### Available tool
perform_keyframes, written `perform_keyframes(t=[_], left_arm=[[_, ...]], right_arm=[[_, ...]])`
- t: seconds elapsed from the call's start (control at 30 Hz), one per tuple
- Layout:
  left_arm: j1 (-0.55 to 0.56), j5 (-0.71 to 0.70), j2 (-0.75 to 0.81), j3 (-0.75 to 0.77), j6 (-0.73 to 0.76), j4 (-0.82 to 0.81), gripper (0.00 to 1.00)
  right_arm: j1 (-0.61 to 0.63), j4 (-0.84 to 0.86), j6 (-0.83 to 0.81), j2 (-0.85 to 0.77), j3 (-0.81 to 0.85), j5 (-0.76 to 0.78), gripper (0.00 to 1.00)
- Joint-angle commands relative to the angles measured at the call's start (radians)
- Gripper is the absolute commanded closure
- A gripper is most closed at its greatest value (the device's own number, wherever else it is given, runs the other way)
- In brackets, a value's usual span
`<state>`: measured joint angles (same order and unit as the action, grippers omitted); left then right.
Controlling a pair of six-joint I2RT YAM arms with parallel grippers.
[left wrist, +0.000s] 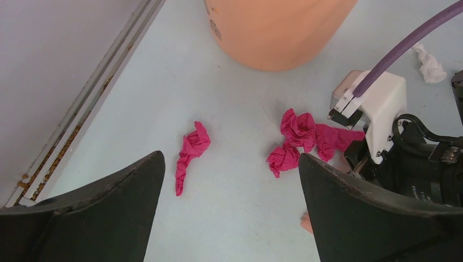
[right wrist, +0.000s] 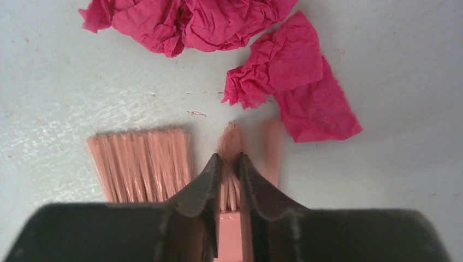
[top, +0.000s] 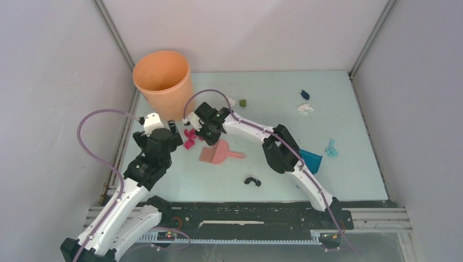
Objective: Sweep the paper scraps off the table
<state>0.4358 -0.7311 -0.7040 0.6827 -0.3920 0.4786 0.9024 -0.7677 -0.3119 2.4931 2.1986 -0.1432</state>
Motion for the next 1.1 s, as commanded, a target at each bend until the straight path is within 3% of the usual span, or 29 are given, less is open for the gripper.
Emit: perform_keyframes(t=[0.0, 0.1, 0.37, 0.57, 0.67, 0.83, 1.07], left_arm=[[0.001, -0.03, 0.01, 0.014, -0.009, -0.023, 0.0], [0.001, -0.024, 0.008, 0.016, -0.01, -0.024, 0.0], [0.001, 0.093, 0.022, -0.005, 0.001, -0.107, 0.0], [0.002, 0.338, 0.059, -0.03, 0.032, -0.186, 0.0], [0.004, 0.56, 0.098, -0.051, 0.036, -0.27, 0.0], [0.033, 0.843, 0.165, -0.103, -0.093, -0.457, 0.0], [0.095, 0.899, 0.111, -0.193, -0.346, -0.739, 0.04]], right_arm=[[-0.004, -0.032, -0.001, -0.005, -0.025, -0.001, 0.88], [-0.011, -0.028, 0.004, -0.086, -0.077, -0.019, 1.0], [-0.129, 0.084, 0.135, -0.441, -0.29, -0.199, 1.0], [-0.257, 0.175, 0.274, -0.644, -0.465, -0.359, 1.0], [-0.319, 0.241, 0.358, -0.734, -0.563, -0.433, 1.0], [-0.4, 0.372, 0.503, -0.883, -0.724, -0.517, 1.0], [-0.419, 0.537, 0.641, -1.016, -0.877, -0.553, 1.0]])
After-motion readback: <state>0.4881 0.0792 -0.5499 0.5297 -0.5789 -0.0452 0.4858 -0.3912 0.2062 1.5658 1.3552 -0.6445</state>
